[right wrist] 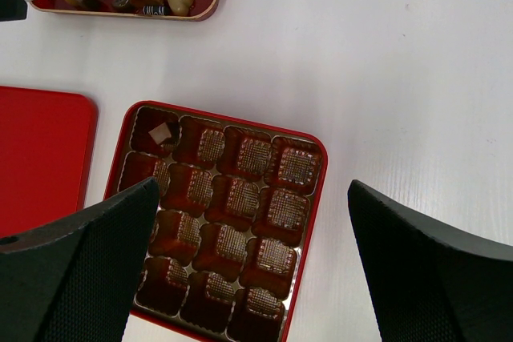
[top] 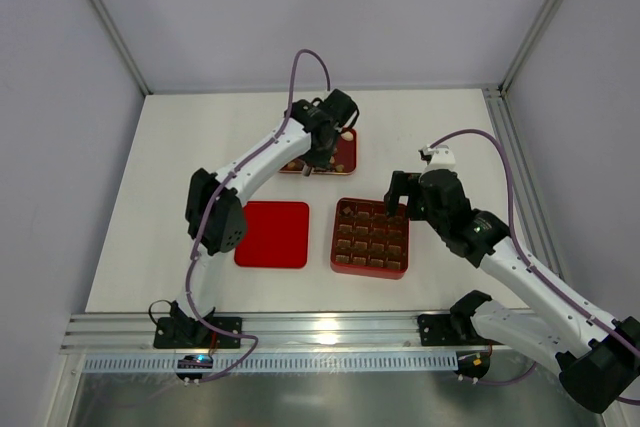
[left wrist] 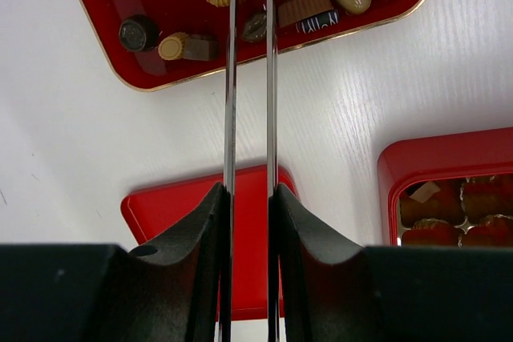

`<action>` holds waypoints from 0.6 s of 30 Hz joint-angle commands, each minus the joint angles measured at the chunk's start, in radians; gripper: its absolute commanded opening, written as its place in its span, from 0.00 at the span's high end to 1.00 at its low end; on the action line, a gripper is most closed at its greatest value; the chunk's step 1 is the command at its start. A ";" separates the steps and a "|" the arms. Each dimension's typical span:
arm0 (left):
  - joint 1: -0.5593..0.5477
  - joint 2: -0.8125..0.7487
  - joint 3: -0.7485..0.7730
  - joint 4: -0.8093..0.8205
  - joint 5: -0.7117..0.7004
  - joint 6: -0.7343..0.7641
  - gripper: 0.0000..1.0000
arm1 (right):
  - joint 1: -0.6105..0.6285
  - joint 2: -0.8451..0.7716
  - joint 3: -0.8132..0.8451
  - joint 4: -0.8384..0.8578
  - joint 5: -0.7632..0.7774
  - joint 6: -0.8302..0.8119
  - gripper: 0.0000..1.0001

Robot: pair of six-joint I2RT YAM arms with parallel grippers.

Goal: Pack the chocolate

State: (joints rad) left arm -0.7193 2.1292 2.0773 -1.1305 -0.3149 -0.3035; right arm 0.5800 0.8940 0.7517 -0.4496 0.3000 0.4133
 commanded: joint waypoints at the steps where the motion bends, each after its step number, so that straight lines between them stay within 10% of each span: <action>1: 0.006 -0.029 0.072 -0.009 -0.023 0.021 0.80 | -0.006 -0.017 0.001 0.028 -0.002 -0.014 0.00; 18: -0.061 -0.265 -0.058 -0.014 0.062 -0.052 0.85 | -0.026 -0.012 0.034 0.012 0.011 -0.033 0.00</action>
State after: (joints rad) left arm -0.7452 1.9617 2.0472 -1.1568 -0.2749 -0.3279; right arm 0.5629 0.8944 0.7517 -0.4496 0.3004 0.3977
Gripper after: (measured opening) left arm 0.275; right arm 0.996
